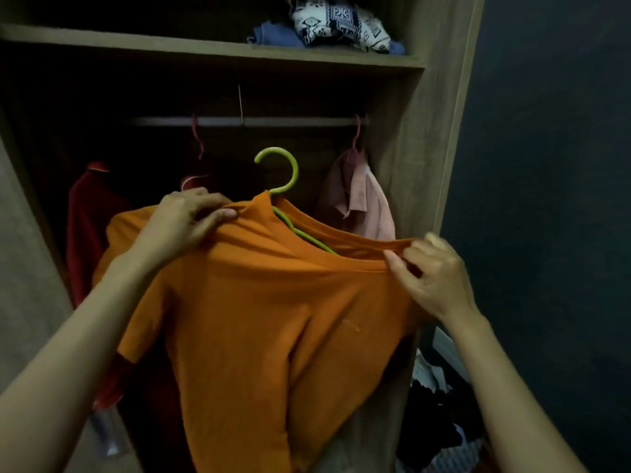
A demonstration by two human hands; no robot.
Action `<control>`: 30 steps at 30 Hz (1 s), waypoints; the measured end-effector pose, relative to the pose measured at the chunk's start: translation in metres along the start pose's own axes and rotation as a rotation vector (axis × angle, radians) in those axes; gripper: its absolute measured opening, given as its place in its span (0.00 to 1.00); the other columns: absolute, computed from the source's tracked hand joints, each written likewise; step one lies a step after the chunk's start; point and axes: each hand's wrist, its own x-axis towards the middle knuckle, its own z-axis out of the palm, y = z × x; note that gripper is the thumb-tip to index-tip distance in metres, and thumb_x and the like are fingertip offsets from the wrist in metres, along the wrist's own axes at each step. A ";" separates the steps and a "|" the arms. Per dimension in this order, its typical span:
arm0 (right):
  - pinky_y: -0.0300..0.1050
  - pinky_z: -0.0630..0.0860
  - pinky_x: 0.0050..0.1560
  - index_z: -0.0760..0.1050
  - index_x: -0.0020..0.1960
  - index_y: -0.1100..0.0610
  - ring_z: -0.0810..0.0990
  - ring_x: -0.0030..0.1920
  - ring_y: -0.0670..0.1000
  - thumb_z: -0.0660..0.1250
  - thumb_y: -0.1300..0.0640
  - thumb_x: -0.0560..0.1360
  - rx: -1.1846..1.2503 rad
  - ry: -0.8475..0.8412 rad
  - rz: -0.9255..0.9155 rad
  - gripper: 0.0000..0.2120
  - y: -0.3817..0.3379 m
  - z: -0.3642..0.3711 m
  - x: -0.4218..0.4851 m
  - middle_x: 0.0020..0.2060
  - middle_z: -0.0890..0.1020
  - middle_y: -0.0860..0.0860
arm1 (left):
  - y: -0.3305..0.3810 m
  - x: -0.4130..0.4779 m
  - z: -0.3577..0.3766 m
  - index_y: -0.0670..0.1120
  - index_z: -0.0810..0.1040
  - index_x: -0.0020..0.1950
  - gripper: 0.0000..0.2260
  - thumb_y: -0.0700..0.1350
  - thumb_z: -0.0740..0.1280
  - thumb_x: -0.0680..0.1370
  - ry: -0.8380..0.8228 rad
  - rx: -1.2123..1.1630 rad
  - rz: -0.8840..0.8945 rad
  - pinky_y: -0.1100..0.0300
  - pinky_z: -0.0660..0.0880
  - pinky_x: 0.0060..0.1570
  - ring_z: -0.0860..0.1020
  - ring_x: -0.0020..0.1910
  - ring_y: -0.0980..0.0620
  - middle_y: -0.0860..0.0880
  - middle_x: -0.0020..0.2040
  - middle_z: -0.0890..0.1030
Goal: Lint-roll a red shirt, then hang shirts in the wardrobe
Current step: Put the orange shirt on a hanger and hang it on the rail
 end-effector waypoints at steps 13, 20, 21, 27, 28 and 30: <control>0.36 0.70 0.41 0.79 0.51 0.60 0.81 0.40 0.51 0.46 0.44 0.82 0.139 0.079 0.104 0.27 -0.016 0.035 0.022 0.42 0.82 0.53 | 0.012 0.000 0.017 0.53 0.80 0.53 0.06 0.50 0.64 0.80 0.106 -0.385 -0.201 0.62 0.76 0.47 0.80 0.49 0.58 0.57 0.47 0.82; 0.49 0.78 0.27 0.79 0.50 0.57 0.80 0.28 0.49 0.50 0.45 0.82 0.227 0.074 0.109 0.22 -0.011 0.034 0.018 0.32 0.81 0.52 | 0.014 0.001 0.017 0.48 0.83 0.57 0.11 0.51 0.65 0.80 0.095 -0.317 -0.206 0.56 0.77 0.52 0.80 0.53 0.54 0.54 0.51 0.82; 0.49 0.78 0.26 0.79 0.52 0.57 0.79 0.28 0.49 0.51 0.46 0.81 0.237 0.077 0.096 0.21 -0.011 0.032 0.018 0.31 0.81 0.52 | 0.013 0.000 0.017 0.48 0.83 0.57 0.11 0.51 0.65 0.80 0.088 -0.321 -0.207 0.56 0.77 0.52 0.80 0.53 0.54 0.54 0.51 0.82; 0.30 0.76 0.37 0.78 0.57 0.60 0.81 0.34 0.44 0.60 0.51 0.78 0.371 0.090 0.118 0.16 -0.019 0.023 0.021 0.39 0.83 0.50 | 0.013 -0.004 0.020 0.48 0.82 0.57 0.10 0.50 0.64 0.81 0.117 -0.352 -0.240 0.63 0.75 0.49 0.78 0.51 0.57 0.55 0.50 0.80; 0.27 0.75 0.41 0.77 0.60 0.59 0.81 0.40 0.41 0.62 0.51 0.77 0.483 0.047 0.216 0.16 -0.023 0.020 0.020 0.42 0.82 0.46 | 0.011 -0.006 0.020 0.48 0.81 0.58 0.10 0.49 0.64 0.81 0.127 -0.357 -0.260 0.63 0.74 0.48 0.78 0.51 0.56 0.54 0.50 0.80; 0.26 0.74 0.50 0.75 0.63 0.54 0.78 0.51 0.36 0.63 0.51 0.76 0.689 -0.062 0.408 0.17 -0.029 0.018 0.015 0.51 0.80 0.42 | 0.005 -0.008 0.019 0.49 0.81 0.58 0.10 0.49 0.64 0.81 0.145 -0.371 -0.301 0.62 0.75 0.48 0.78 0.51 0.55 0.54 0.50 0.80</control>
